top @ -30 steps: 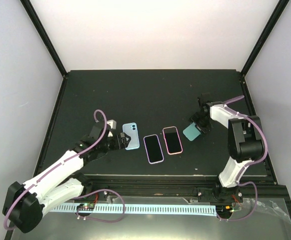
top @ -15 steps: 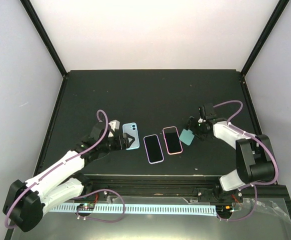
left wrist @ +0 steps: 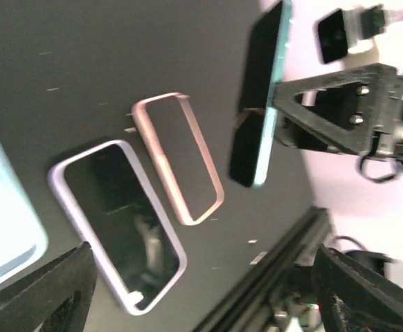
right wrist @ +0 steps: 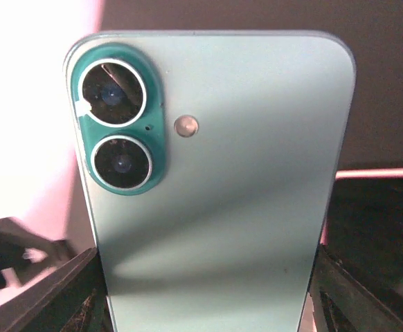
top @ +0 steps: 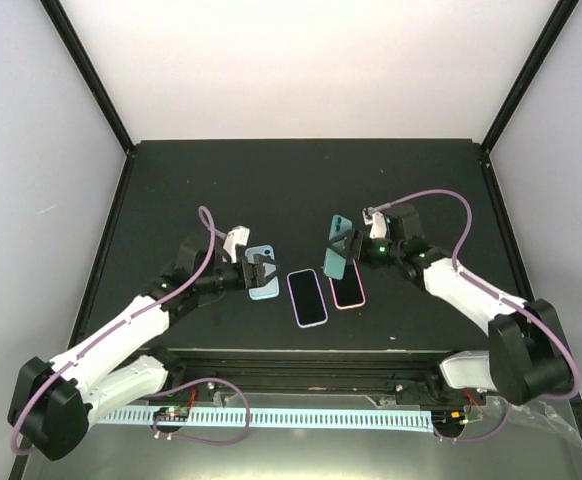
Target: Put the phone into the phone case
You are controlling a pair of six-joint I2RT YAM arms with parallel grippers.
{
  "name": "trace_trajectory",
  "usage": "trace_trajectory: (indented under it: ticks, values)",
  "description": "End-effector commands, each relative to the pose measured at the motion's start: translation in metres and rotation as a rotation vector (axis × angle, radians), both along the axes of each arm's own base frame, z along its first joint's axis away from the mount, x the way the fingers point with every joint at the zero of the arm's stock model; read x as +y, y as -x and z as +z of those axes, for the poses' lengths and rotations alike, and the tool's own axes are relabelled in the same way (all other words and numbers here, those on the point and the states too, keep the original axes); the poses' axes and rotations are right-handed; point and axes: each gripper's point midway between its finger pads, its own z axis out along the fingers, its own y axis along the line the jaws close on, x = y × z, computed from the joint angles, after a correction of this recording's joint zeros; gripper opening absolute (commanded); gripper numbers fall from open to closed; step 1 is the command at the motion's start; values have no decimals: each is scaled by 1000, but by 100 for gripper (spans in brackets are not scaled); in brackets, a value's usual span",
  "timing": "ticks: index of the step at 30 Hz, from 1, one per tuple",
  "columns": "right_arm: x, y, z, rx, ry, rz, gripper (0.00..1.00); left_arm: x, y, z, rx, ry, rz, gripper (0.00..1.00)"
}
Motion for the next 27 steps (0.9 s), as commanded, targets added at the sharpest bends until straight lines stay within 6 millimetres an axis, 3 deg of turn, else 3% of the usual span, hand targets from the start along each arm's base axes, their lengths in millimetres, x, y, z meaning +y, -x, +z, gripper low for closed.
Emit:
trace_trajectory:
  ticks: [1, 5, 12, 16, 27]
  values:
    - [39, 8, 84, -175, -262, 132, 66, -26, 14, 49, -75, 252, -151, 90]
    - [58, 26, 126, -216, -418, 186, 66, -33, 28, 76, -131, 419, -229, 99]
    - [88, 52, 173, -237, -602, 299, 66, -39, 39, 105, -198, 538, -337, 99]
    - [101, 65, 186, -238, -645, 362, 66, -40, 47, 119, -221, 589, -385, 99]
    - [112, 80, 199, -225, -709, 418, 66, -40, 43, 116, -212, 580, -362, 99]
